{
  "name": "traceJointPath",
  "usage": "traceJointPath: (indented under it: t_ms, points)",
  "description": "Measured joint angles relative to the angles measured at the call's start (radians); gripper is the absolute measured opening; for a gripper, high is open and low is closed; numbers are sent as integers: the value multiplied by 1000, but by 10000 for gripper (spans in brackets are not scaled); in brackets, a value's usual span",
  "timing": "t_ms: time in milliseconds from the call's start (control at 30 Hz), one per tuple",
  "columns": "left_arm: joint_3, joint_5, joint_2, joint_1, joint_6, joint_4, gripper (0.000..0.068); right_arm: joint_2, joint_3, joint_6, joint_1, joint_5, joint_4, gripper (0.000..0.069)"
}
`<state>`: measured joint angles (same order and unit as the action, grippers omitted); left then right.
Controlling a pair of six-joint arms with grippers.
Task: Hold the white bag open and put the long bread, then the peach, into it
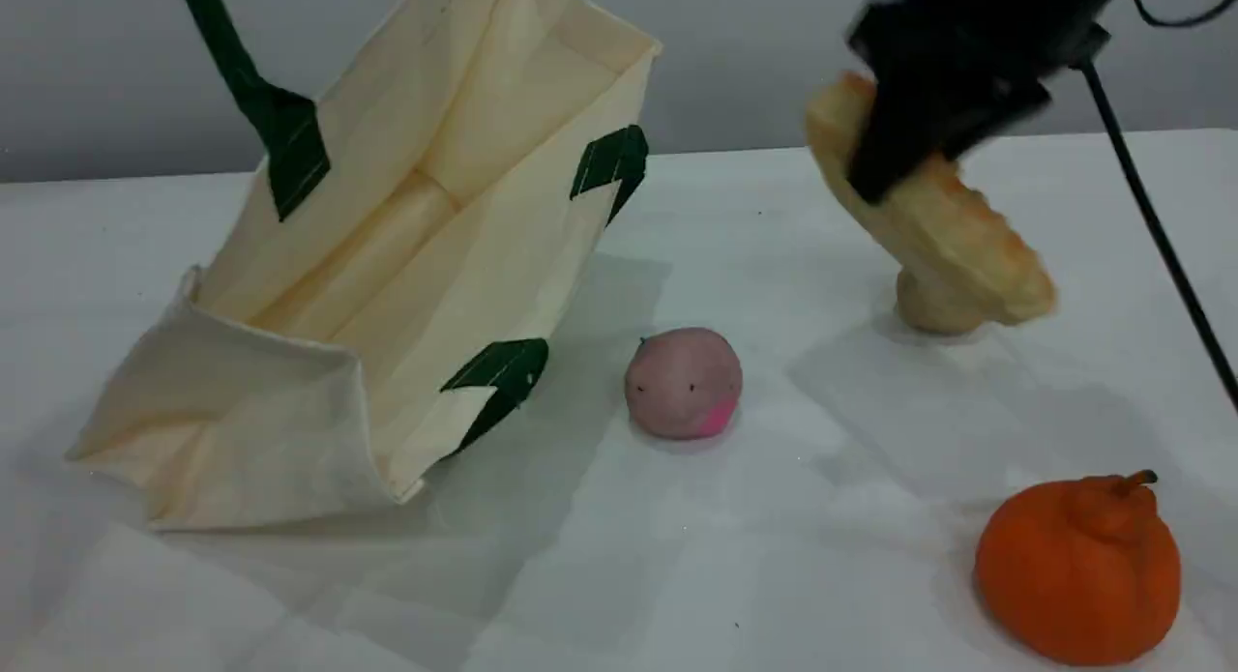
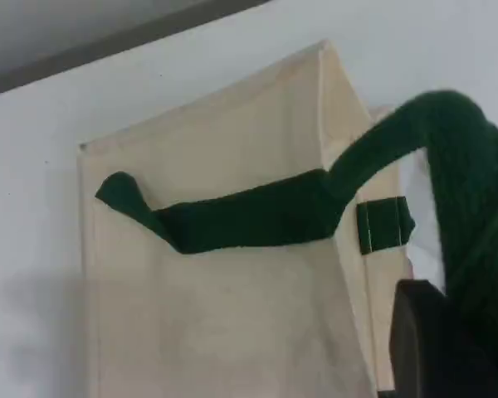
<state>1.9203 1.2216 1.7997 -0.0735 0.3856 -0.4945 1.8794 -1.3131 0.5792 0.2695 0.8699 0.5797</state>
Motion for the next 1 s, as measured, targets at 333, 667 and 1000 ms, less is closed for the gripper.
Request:
traceJointPath:
  t_ms: [333, 667, 1000]
  points:
    - [0, 0, 0, 0, 75, -6, 81, -20, 0, 108, 0, 143, 512, 128]
    - [0, 0, 0, 0, 247, -56, 81, -25, 0, 143, 14, 204, 767, 127]
    - [0, -1, 0, -49, 410, -108, 81, -25, 0, 155, 106, 152, 767, 123]
